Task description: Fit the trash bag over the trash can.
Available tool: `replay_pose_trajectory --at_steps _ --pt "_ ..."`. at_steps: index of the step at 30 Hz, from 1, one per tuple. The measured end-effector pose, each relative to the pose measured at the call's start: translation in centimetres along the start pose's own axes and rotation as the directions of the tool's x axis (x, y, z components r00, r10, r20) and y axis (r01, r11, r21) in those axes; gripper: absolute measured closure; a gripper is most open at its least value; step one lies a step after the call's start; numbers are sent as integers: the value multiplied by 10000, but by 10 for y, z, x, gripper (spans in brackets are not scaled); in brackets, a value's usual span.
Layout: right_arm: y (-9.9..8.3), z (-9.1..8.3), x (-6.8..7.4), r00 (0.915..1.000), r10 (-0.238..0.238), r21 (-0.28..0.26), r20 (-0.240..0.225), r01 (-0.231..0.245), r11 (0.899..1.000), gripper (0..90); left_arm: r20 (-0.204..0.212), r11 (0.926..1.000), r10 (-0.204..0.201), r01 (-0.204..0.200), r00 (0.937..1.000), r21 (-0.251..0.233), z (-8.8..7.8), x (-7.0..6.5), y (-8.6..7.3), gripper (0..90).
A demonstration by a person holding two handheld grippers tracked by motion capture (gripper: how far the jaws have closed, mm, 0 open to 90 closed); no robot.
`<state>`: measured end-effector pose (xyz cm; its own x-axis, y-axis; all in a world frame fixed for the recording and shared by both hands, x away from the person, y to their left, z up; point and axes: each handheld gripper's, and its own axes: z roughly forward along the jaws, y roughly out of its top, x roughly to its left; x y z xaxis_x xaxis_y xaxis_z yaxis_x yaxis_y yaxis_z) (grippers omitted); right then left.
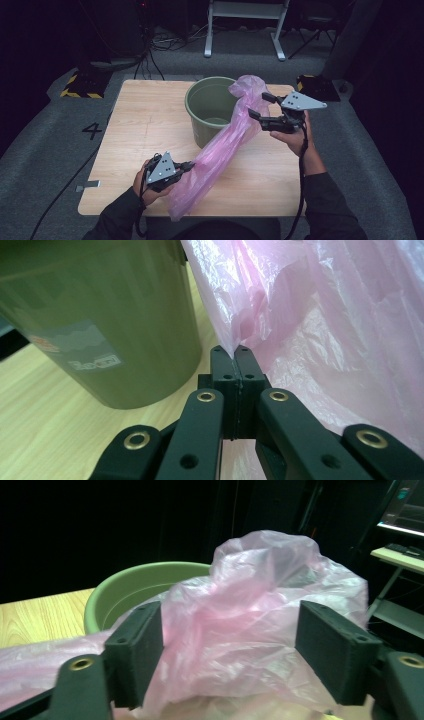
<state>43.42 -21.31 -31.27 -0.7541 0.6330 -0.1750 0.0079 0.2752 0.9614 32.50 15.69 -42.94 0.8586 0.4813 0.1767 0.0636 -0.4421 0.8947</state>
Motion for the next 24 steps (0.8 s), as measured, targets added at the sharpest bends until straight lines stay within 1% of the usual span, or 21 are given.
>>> replay_pose_trajectory --at_steps 1,2,3,4,5,6,7,9,10,11,12,13,14,15,16,17,18,20,22,23,24 --pt "-2 -9 -1 9991 144 -58 393 -141 9999 263 46 10000 -17 17 10000 13 1 -1 -1 900" --pt "-2 -9 -1 9991 144 -58 393 -141 9999 263 48 10000 -20 19 10000 28 1 -1 -1 900" --pt "-4 -11 -2 9981 317 -104 523 -312 9995 264 66 10000 33 -33 10000 78 3 -2 -2 900" --pt "-10 -7 -10 9833 1227 404 1344 -1292 9908 225 106 9999 48 -49 9999 101 4 -2 -2 900" --pt "-13 -4 -14 9770 1711 497 1272 -1786 9827 209 118 9999 60 -61 9999 114 4 -3 -2 900" --pt "-17 2 -20 9660 2395 677 970 -2465 9668 209 97 9998 99 -100 9999 158 5 -3 -2 900" --pt "-21 8 -25 9573 2787 961 763 -2853 9536 209 96 9999 85 -86 9999 116 5 -4 -2 900" --pt "-26 18 -32 9410 3334 1387 586 -3384 9307 202 132 9999 134 -135 9998 104 6 -4 -2 900" --pt "-26 18 -32 9410 3334 1387 586 -3384 9307 202 132 9999 134 -135 9998 104 6 -4 -2 900" --pt "-28 22 -34 9370 3470 1565 413 -3491 9239 217 180 9999 106 -108 9998 110 6 -4 -2 900" --pt "-29 24 -34 9401 3397 1712 305 -3397 9248 259 215 9998 77 -81 9997 157 7 -4 -2 900" --pt "-28 25 -31 9484 3169 1794 -48 -3109 9333 394 232 9999 44 -48 9997 147 9 -3 -3 900" --pt "-28 25 -31 9484 3169 1794 -48 -3109 9333 394 260 9998 97 -102 9996 182 10 -3 -3 900" --pt "-27 26 -30 9539 3000 1819 -4 -2949 9380 436 305 9998 73 -80 9995 203 11 -3 -4 900" --pt "-24 26 -26 9663 2573 1916 10 -2527 9484 556 357 9996 99 -108 9993 256 13 -4 -4 900" --pt "-23 26 -26 9686 2486 1965 -4 -2437 9497 587 362 9995 135 -145 9993 276 13 -5 -3 900" --pt "-23 26 -26 9686 2486 1965 -4 -2437 9497 587 362 9995 135 -145 9993 276 13 -5 -3 900" --pt "-22 26 -24 9764 2160 1950 48 -2128 9574 690 417 9993 229 -240 9989 279 13 -6 -3 900" --pt "-21 27 -22 9789 2042 1855 109 -2027 9615 753 456 9992 256 -269 9986 286 13 -7 -2 900" --pt "-18 26 -20 9845 1748 1677 121 -1743 9703 799 478 9991 284 -299 9985 294 13 -7 -2 900" --pt "-18 26 -20 9845 1748 1677 121 -1743 9703 799 482 9990 310 -324 9984 292 13 -7 -1 900"
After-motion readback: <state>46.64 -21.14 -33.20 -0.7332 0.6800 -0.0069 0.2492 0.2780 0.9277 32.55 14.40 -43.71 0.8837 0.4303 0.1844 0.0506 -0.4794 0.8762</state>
